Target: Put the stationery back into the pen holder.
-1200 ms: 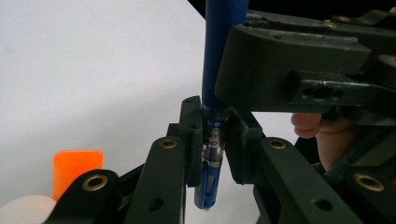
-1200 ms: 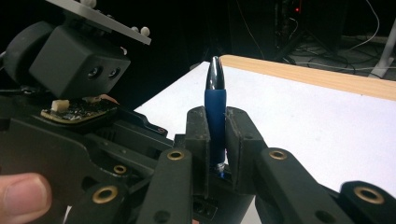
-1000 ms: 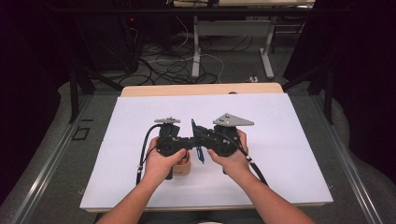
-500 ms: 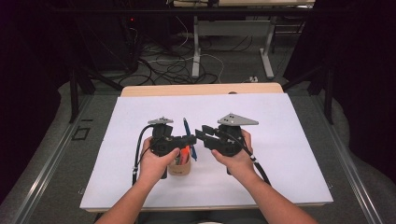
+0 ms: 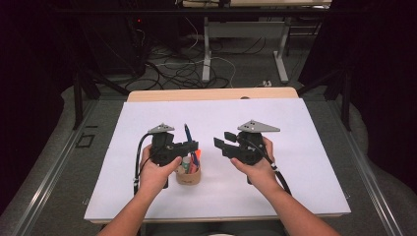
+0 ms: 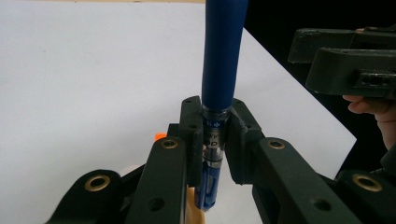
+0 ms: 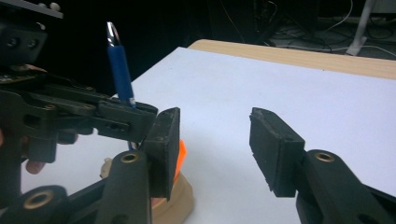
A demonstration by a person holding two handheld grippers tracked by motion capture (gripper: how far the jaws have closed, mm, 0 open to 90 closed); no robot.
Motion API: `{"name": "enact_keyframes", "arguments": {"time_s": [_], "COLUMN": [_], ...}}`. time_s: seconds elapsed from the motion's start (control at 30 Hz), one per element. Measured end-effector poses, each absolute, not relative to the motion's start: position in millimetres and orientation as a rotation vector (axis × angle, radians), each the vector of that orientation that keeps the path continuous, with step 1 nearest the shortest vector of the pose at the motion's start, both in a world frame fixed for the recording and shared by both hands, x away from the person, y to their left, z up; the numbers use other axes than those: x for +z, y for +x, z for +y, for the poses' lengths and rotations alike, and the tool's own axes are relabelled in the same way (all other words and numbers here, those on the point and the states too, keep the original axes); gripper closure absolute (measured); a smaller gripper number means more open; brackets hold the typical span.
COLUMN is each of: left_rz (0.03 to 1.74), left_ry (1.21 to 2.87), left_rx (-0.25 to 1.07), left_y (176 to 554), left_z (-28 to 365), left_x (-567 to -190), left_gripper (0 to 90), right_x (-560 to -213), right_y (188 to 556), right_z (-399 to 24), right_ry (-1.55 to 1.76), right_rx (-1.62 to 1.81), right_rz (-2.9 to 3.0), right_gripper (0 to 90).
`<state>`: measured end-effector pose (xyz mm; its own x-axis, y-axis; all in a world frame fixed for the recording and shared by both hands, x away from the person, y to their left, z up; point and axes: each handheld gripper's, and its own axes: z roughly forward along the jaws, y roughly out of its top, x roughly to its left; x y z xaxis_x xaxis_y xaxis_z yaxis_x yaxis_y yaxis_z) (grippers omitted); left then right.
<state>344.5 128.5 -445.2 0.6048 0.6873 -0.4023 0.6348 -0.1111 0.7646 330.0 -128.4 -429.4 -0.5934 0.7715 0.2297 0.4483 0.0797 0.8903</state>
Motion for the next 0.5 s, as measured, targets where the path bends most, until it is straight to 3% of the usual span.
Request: {"name": "enact_keyframes", "arguments": {"time_s": [0.5], "left_rz": [1.071], "left_ry": [1.844], "left_rx": [0.161], "left_y": [340], "left_z": [134], "left_x": [-456], "left_gripper": [79.0], "right_x": [-440], "right_y": [340], "right_z": [-136], "right_ry": [1.27], "right_rx": [1.436], "right_rz": [2.08], "right_gripper": [39.4]}}
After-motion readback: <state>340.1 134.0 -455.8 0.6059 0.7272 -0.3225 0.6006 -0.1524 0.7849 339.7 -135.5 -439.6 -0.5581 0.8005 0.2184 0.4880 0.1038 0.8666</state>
